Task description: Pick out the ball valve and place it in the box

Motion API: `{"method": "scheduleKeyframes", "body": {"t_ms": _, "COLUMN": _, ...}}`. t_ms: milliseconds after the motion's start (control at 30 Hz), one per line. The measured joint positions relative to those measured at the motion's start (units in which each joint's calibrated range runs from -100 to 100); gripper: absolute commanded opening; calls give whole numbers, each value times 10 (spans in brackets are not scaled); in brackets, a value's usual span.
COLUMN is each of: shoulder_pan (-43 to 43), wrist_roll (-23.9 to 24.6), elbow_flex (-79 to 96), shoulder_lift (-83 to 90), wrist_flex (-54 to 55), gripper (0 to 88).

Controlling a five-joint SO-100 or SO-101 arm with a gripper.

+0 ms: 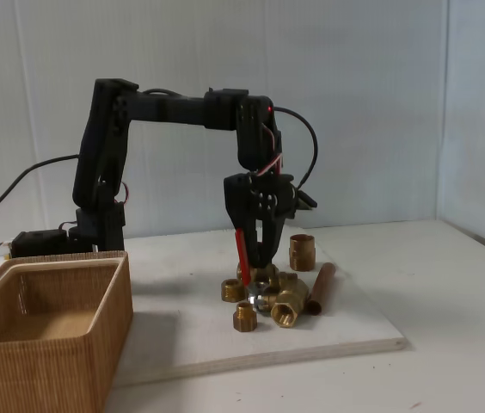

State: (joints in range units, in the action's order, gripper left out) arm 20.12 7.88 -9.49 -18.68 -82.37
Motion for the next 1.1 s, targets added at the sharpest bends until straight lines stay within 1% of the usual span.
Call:
{"method": "scheduleKeyframes", "body": {"t_ms": 400, "shoulder_pan": -6, "wrist_roll": -3, "elbow_flex": 19, "shoulder_lift": -2, "wrist_flex": 2, "gripper": 23}}
{"method": "scheduleKeyframes", "body": {"t_ms": 567, "shoulder_pan": -29, "wrist_roll": -13, "elbow_flex": 54, "shoulder_lift": -2, "wrist_flex": 2, "gripper": 151}}
{"method": "scheduleKeyframes", "body": {"t_ms": 633, "shoulder_pan": -30, "wrist_roll": -12, "elbow_flex": 55, "shoulder_lift": -2, "wrist_flex": 3, "gripper": 177}}
{"method": "scheduleKeyframes", "body": {"t_ms": 1100, "shoulder_pan": -27, "wrist_roll": -14, "elbow_flex": 60, "shoulder_lift": -2, "wrist_flex": 6, "gripper": 176}}
